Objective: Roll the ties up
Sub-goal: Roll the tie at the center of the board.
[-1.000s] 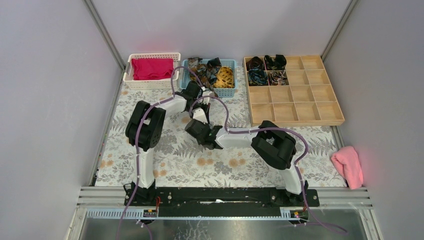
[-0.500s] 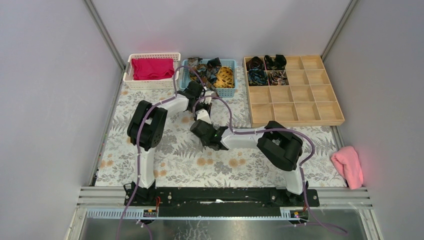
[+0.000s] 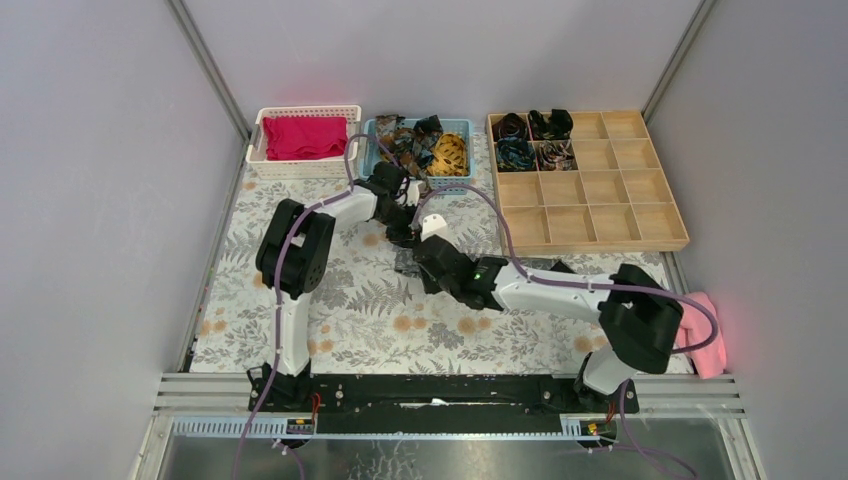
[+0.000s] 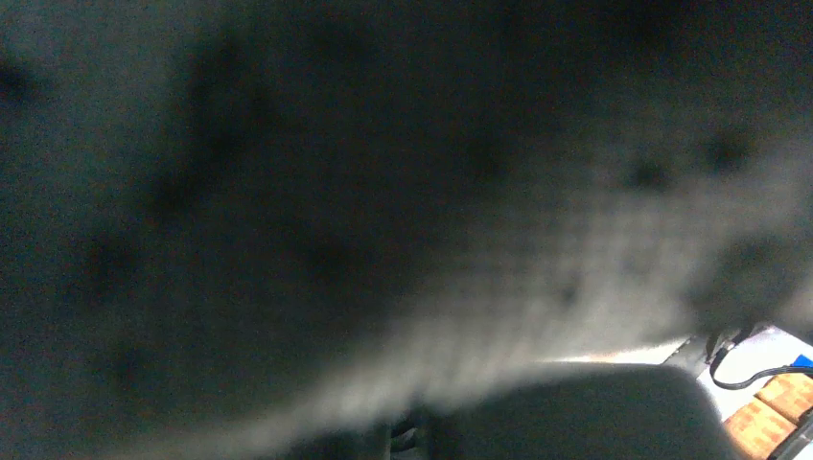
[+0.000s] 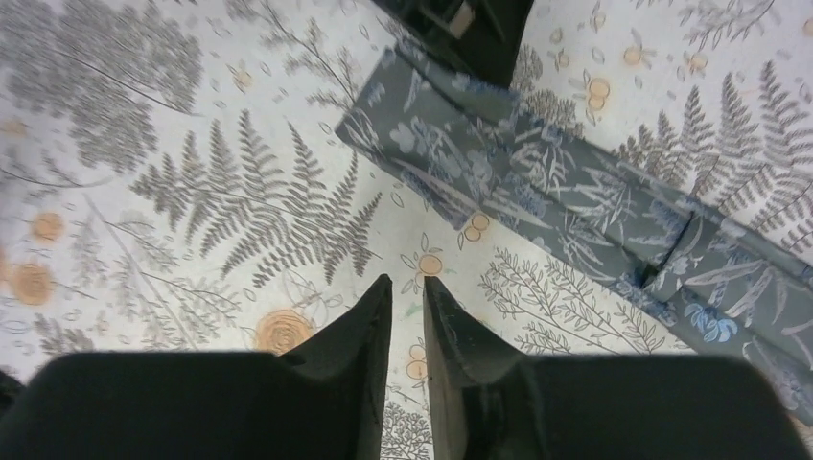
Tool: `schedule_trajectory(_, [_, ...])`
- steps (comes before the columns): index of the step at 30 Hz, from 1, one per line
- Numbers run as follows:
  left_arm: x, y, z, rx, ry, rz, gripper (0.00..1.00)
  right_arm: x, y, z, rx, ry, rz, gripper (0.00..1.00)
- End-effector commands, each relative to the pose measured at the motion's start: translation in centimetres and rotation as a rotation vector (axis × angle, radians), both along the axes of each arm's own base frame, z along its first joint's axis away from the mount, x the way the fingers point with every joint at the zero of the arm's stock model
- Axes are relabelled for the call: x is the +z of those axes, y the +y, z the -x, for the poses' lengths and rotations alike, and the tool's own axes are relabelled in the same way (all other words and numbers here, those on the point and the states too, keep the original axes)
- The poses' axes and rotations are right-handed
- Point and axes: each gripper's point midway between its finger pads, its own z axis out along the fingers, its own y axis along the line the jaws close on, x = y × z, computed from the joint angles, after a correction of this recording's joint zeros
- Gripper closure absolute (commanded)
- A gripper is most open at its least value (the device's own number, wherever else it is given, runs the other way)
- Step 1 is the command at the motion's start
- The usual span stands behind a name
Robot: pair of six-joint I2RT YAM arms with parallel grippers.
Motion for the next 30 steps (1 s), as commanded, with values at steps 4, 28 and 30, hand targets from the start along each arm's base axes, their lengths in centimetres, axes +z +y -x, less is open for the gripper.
schedule_trajectory(4, [-4.8, 4.8, -0.8, 0.123, 0.008, -0.266, 0.54, 2.9, -0.1, -1.1, -0.034, -0.048, -0.009, 0.73])
schedule_trajectory(28, [16.3, 15.3, -4.7, 0.742, -0.518, 0.037, 0.43, -0.6, 6.2, -4.6, -0.277, 0.008, 0.374, 0.26])
schedule_trajectory(30, [16.3, 16.0, -4.6, 0.762, -0.522, 0.032, 0.44, -0.7, 6.3, -4.8, -0.307, 0.004, 0.377, 0.27])
